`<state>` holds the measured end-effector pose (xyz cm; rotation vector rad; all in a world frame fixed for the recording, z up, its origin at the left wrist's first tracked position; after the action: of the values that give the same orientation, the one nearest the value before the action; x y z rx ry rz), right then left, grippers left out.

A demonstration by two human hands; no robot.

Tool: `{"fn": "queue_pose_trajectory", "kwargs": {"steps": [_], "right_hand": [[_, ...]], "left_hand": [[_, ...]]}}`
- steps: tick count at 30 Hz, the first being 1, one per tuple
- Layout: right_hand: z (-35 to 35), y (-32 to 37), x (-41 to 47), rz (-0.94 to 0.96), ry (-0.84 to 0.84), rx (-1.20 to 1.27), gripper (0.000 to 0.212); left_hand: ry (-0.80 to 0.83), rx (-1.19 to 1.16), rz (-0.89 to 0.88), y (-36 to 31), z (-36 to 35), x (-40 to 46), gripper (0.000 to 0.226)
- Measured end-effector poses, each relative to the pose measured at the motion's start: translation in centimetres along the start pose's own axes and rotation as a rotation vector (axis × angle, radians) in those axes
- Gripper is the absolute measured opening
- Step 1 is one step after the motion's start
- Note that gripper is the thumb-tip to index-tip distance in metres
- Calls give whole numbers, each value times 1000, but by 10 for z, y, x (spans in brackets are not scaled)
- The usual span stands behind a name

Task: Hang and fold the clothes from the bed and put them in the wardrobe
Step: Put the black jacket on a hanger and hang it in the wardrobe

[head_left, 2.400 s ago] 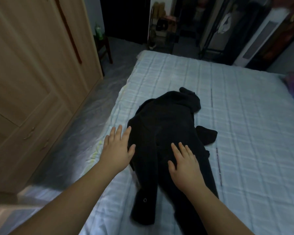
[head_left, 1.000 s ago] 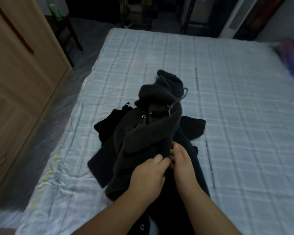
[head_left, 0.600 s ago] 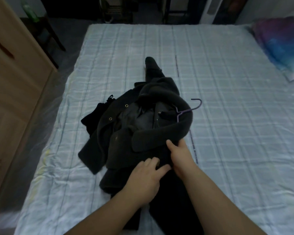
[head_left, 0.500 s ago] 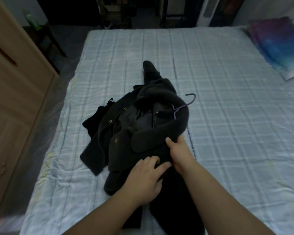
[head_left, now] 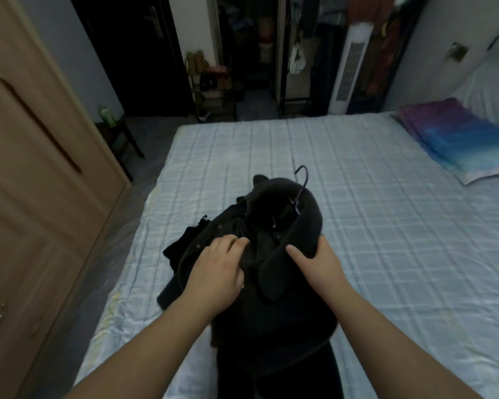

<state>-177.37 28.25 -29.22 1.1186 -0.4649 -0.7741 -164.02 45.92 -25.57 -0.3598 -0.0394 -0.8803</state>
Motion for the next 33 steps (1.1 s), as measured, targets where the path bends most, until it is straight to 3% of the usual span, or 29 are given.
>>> {"fn": "queue_pose_trajectory", "kwargs": {"steps": [8,18,22,24,27,30,33], "right_hand": [[50,89,-55,221,105,-82,20],[86,206,-193,414,111,-180,23],[111,259,-231,552,13,-257,29],[125,277,-244,600,-27,-290,31],[146,299,-253,654,-61,-344,26],[166,317,-255,643,-68,-387,22],[181,329,-248,640,-62,-554,24]], "left_hand": [[-62,-139,-176,-23,109,4,60],[-115,-80,-238,-23,250,-54,86],[23,-131,-203,-37,288,-66,84],[-29,-101,-184,-41,302,-71,88],[-169,-67,-90,-36,327,-70,69],[-102,-80,-23,-33,341,-71,36],[-127,-47,-18,-37,358,-79,30]]}}
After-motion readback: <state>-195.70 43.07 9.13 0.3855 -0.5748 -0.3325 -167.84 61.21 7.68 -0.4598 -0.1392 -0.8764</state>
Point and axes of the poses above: each hand's wrist, its own x-axis towards the middle knuckle, its own z-axis out of the back of the hand, y = z × x, the point moved 7 cm from there along x, towards the middle knuckle, and after that the axes turned 10 degrees about z, right-handed, at the moved point
